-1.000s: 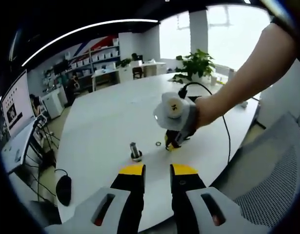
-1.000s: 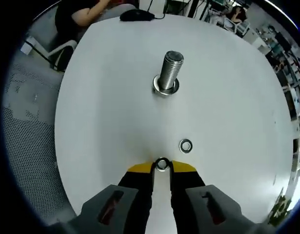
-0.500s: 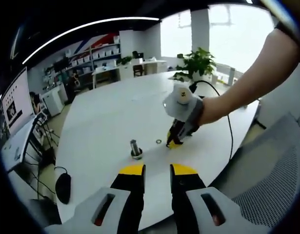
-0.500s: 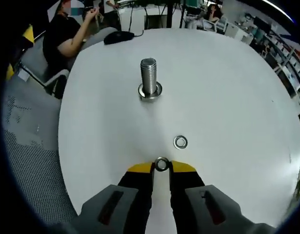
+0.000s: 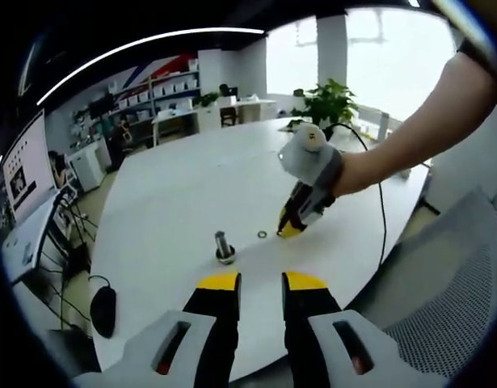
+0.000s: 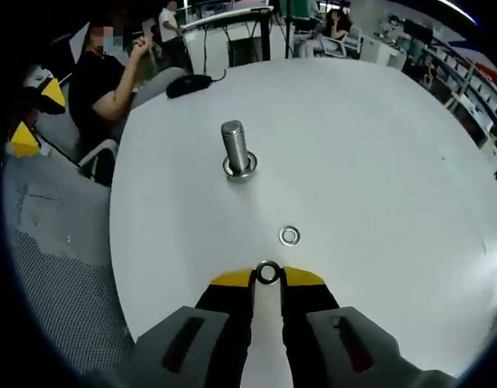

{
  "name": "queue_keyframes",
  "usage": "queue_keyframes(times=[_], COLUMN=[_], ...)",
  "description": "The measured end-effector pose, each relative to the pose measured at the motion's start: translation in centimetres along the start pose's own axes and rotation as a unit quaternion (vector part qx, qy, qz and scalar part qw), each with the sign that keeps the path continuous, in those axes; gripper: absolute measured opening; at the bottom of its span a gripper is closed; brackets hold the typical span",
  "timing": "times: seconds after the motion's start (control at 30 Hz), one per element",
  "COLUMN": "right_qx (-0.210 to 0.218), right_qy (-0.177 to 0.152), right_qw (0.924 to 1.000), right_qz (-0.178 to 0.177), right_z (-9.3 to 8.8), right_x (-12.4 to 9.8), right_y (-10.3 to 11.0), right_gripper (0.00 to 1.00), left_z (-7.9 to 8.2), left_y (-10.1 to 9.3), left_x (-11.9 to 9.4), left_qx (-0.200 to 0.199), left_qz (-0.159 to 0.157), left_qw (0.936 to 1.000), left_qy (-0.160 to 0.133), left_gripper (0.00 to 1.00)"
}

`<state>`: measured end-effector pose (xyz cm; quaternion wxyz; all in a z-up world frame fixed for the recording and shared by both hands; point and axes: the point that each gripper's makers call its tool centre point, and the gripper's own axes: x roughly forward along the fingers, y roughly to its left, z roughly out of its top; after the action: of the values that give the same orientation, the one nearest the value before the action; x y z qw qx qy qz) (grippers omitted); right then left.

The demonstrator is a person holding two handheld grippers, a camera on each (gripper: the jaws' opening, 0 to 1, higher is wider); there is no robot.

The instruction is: Place the washer onto the threaded stud by aligning its center hole with the stud, sliding it down to the base, and recovering from edge contact or off-axis alignment until the washer reaches the visible bottom stop.

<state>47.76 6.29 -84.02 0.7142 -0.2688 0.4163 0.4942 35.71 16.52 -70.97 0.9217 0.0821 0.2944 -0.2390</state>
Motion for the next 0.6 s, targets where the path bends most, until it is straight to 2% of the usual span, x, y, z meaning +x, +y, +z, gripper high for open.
queue_keyframes(times=[0.13, 0.27, 0.6], right_qx=[-0.003, 0.012, -0.007], right_qy=[-0.01, -0.028, -0.065], right_qw=[0.9999, 0.9995, 0.9975], right_qz=[-0.005, -0.008, -0.029], right_z=[-0.1, 0.2, 1.1], right_x=[-1.3, -2.7, -6.6], right_y=[-0.5, -1.1, -2.5], right_gripper=[0.14, 0.14, 0.14], left_z=[-0.1, -0.1, -0.3], left_y=[-0.1, 0.0, 0.1], left_x=[0.1, 0.1, 0.0], left_qx=[-0.001, 0.0, 0.003], left_qz=[-0.003, -0.001, 0.005], left_qw=[1.0, 1.0, 1.0], left_qy=[0.003, 0.004, 0.008], left_gripper=[0.18, 0.18, 0.18])
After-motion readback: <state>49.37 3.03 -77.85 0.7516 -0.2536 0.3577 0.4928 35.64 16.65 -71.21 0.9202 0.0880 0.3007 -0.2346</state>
